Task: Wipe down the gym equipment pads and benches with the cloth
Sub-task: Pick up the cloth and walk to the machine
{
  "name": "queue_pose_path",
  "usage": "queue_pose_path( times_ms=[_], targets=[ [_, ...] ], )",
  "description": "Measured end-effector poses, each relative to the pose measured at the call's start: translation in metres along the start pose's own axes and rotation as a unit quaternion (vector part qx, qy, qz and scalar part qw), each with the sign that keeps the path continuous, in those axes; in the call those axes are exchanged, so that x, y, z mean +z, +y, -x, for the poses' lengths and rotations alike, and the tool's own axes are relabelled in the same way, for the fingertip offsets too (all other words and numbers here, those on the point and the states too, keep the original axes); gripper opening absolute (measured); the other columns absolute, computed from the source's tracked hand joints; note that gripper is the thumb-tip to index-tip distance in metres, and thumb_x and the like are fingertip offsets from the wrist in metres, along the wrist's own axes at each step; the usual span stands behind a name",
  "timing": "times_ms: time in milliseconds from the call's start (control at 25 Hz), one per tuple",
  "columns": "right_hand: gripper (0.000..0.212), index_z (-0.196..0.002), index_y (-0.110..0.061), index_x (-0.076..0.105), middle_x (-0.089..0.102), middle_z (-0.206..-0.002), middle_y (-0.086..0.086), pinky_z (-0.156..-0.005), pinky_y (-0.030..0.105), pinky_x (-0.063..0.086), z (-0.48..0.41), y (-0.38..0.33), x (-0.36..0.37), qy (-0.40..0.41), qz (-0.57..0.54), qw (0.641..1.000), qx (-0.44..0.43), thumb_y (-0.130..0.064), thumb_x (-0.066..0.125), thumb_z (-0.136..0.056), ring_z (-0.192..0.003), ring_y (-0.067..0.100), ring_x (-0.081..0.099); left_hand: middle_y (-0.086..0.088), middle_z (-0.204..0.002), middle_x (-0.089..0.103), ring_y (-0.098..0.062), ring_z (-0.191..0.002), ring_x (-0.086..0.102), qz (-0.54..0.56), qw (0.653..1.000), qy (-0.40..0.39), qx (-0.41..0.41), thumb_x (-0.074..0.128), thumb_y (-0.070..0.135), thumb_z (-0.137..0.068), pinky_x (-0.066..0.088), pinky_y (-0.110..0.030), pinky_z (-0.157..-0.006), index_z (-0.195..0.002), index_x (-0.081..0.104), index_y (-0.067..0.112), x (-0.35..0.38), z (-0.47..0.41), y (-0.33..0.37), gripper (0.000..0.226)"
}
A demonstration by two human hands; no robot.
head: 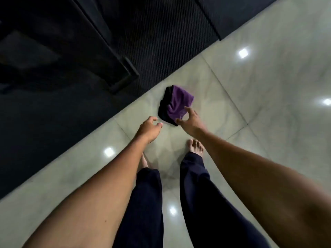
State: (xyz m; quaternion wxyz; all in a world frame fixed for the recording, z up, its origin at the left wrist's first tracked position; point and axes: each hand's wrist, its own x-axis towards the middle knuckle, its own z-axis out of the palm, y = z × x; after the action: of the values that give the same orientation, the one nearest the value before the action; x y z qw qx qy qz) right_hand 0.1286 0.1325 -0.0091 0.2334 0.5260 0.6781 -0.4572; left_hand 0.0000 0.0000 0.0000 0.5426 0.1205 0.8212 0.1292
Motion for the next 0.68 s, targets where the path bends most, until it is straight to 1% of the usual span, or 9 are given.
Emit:
queue_pose_path(
  times_ms=[120, 200, 280, 320, 400, 440, 520, 600, 680],
  targets=[
    [0.091, -0.16, -0.026, 0.028, 0.026, -0.166, 0.003, -0.118, 0.038, 0.034, -0.093, 0.035, 0.043, 0.009, 0.093, 0.995, -0.036, -0.047, 0.075, -0.086, -0.149, 0.031, 0.031, -0.015, -0.145, 0.054, -0.031, -0.131, 0.052, -0.038, 0.999, -0.008, -0.008, 0.056, 0.031, -0.099, 0.042, -0.034, -0.107, -0.143, 0.052, 0.015, 0.04, -0.092, -0.029, 0.046],
    [0.106, -0.162, -0.036, 0.017, 0.005, -0.171, 0.001, -0.125, 0.046, 0.021, -0.138, 0.055, 0.068, -0.005, 0.182, 0.982, -0.057, -0.056, 0.078, -0.079, -0.156, 0.035, 0.01, -0.015, -0.146, 0.053, -0.032, -0.131, 0.052, -0.058, 0.998, -0.006, -0.007, 0.055, 0.032, -0.099, 0.042, -0.037, -0.108, -0.143, 0.051, 0.016, 0.055, -0.137, -0.041, 0.046],
    [0.117, -0.162, -0.042, 0.005, -0.012, -0.171, 0.002, -0.125, 0.056, 0.012, -0.165, 0.072, 0.086, -0.006, 0.261, 0.962, -0.075, -0.06, 0.08, -0.074, -0.155, 0.045, -0.006, -0.014, -0.146, 0.052, -0.033, -0.132, 0.052, -0.082, 0.997, 0.01, 0.004, 0.054, 0.035, -0.1, 0.042, -0.039, -0.109, -0.143, 0.051, 0.017, 0.064, -0.167, -0.052, 0.047],
    [0.119, -0.162, -0.043, 0.002, -0.016, -0.17, 0.003, -0.123, 0.06, 0.012, -0.171, 0.077, 0.092, -0.001, 0.286, 0.954, -0.086, -0.06, 0.081, -0.074, -0.153, 0.049, -0.009, -0.013, -0.147, 0.052, -0.033, -0.132, 0.051, -0.091, 0.996, 0.022, 0.008, 0.054, 0.035, -0.1, 0.042, -0.04, -0.109, -0.142, 0.051, 0.017, 0.066, -0.175, -0.058, 0.047],
    [0.111, -0.162, -0.042, 0.007, -0.011, -0.17, 0.007, -0.118, 0.064, 0.022, -0.182, 0.085, 0.103, 0.016, 0.301, 0.949, -0.094, -0.054, 0.08, -0.078, -0.15, 0.055, -0.006, -0.011, -0.147, 0.051, -0.033, -0.132, 0.05, -0.108, 0.994, 0.028, 0.002, 0.053, 0.036, -0.1, 0.043, -0.042, -0.108, -0.142, 0.05, 0.019, 0.07, -0.187, -0.071, 0.046],
    [0.101, -0.161, -0.04, 0.015, -0.004, -0.17, 0.009, -0.114, 0.063, 0.031, -0.184, 0.086, 0.105, 0.034, 0.294, 0.95, -0.102, -0.047, 0.079, -0.082, -0.149, 0.056, 0.0, -0.011, -0.147, 0.051, -0.033, -0.131, 0.051, -0.116, 0.993, 0.03, 0.002, 0.053, 0.036, -0.1, 0.043, -0.042, -0.107, -0.142, 0.05, 0.02, 0.069, -0.187, -0.074, 0.045],
    [0.078, -0.156, -0.033, 0.031, 0.014, -0.165, 0.012, -0.098, 0.06, 0.052, -0.185, 0.082, 0.099, 0.068, 0.282, 0.949, -0.121, -0.031, 0.073, -0.089, -0.146, 0.055, 0.014, -0.01, -0.147, 0.051, -0.033, -0.129, 0.052, -0.125, 0.992, 0.025, -0.003, 0.052, 0.037, -0.1, 0.045, -0.043, -0.105, -0.142, 0.05, 0.021, 0.066, -0.182, -0.075, 0.045],
    [0.068, -0.151, -0.027, 0.038, 0.027, -0.157, 0.011, -0.084, 0.055, 0.058, -0.184, 0.076, 0.086, 0.07, 0.279, 0.949, -0.131, -0.025, 0.07, -0.09, -0.141, 0.051, 0.025, -0.01, -0.147, 0.051, -0.033, -0.129, 0.052, -0.129, 0.991, 0.019, -0.01, 0.052, 0.038, -0.1, 0.045, -0.042, -0.105, -0.143, 0.049, 0.021, 0.062, -0.171, -0.073, 0.046],
    [0.069, -0.149, -0.025, 0.041, 0.038, -0.148, 0.008, -0.075, 0.046, 0.055, -0.175, 0.069, 0.07, 0.065, 0.279, 0.949, -0.133, -0.028, 0.072, -0.088, -0.133, 0.046, 0.036, -0.009, -0.148, 0.05, -0.032, -0.13, 0.051, -0.14, 0.99, 0.013, -0.016, 0.051, 0.04, -0.101, 0.045, -0.042, -0.104, -0.144, 0.047, 0.022, 0.056, -0.156, -0.065, 0.047]
  ],
)
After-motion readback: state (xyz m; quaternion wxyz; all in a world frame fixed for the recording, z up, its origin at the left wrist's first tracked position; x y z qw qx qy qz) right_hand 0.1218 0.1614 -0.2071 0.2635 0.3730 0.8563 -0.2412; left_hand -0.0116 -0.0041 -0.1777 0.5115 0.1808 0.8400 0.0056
